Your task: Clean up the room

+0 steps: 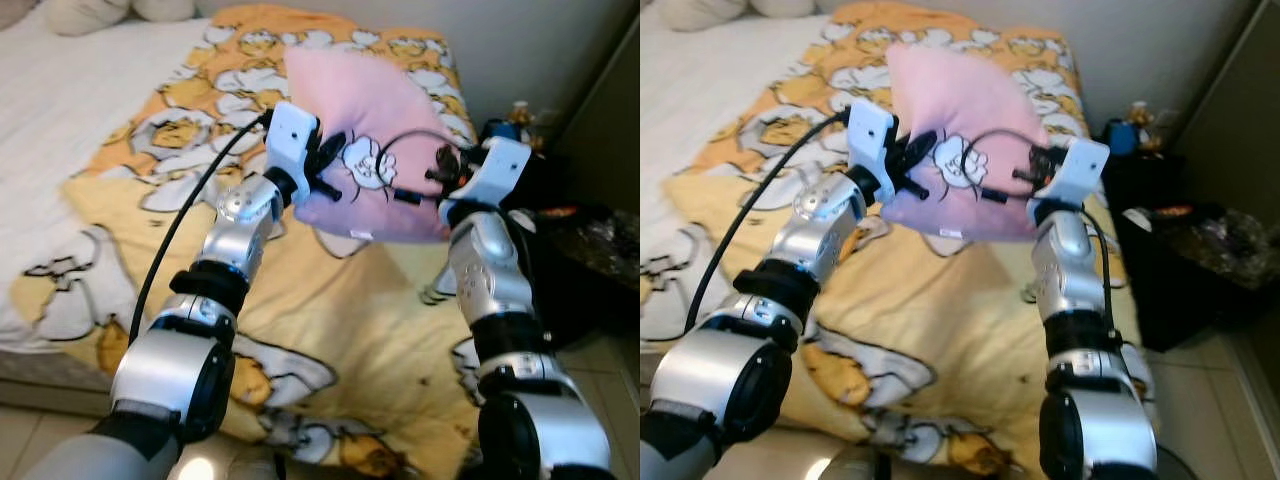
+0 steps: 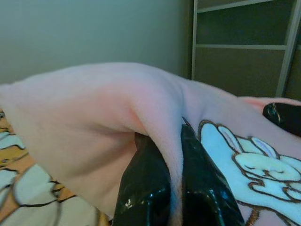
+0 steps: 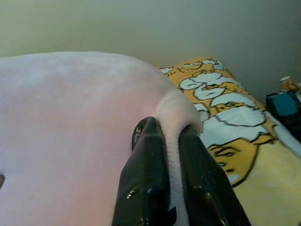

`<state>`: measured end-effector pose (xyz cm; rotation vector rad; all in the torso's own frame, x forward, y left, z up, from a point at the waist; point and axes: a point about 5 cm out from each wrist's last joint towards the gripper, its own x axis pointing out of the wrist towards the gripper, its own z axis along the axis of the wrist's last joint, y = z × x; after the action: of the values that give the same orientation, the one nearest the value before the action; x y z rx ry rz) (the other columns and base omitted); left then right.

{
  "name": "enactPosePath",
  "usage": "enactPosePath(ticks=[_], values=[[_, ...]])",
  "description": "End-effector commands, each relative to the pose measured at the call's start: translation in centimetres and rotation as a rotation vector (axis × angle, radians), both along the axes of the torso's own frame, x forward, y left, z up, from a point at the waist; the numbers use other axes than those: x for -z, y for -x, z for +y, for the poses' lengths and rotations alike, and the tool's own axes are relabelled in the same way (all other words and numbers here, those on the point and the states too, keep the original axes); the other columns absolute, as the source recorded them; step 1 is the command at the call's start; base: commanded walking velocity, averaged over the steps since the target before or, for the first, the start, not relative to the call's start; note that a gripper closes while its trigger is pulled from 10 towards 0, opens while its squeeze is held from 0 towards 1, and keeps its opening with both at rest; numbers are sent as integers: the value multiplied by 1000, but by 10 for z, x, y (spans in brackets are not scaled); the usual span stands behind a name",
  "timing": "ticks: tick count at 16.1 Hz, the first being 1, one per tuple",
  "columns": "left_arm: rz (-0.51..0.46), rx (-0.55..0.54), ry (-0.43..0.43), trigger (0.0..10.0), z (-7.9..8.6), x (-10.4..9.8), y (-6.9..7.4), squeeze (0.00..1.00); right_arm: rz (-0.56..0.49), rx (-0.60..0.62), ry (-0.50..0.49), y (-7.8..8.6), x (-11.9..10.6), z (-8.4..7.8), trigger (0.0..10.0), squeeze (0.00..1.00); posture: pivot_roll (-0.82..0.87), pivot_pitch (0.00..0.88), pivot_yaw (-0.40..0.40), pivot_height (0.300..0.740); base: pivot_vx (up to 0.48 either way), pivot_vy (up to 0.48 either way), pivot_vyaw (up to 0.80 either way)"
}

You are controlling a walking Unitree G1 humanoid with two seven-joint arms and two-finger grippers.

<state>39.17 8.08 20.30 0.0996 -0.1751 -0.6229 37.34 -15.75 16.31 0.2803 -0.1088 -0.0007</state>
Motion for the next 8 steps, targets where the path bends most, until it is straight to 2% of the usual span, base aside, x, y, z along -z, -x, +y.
enactPosePath(ticks=[1, 5, 8], values=[[-103, -64, 29, 0, 17, -22, -3, 0, -34, 56, 18, 2, -5, -11, 0, 0, 62, 0, -16, 728, 0, 480, 0], [-109, -94, 58, 0, 23, -25, -5, 0, -44, 48, 51, 2, -4, -8, 0, 0, 91, 0, -19, 728, 0, 480, 0], [-116, -94, 34, 0, 22, -22, -3, 0, -50, 43, 66, 3, -3, -6, 0, 0, 105, 0, -25, 728, 0, 480, 0]])
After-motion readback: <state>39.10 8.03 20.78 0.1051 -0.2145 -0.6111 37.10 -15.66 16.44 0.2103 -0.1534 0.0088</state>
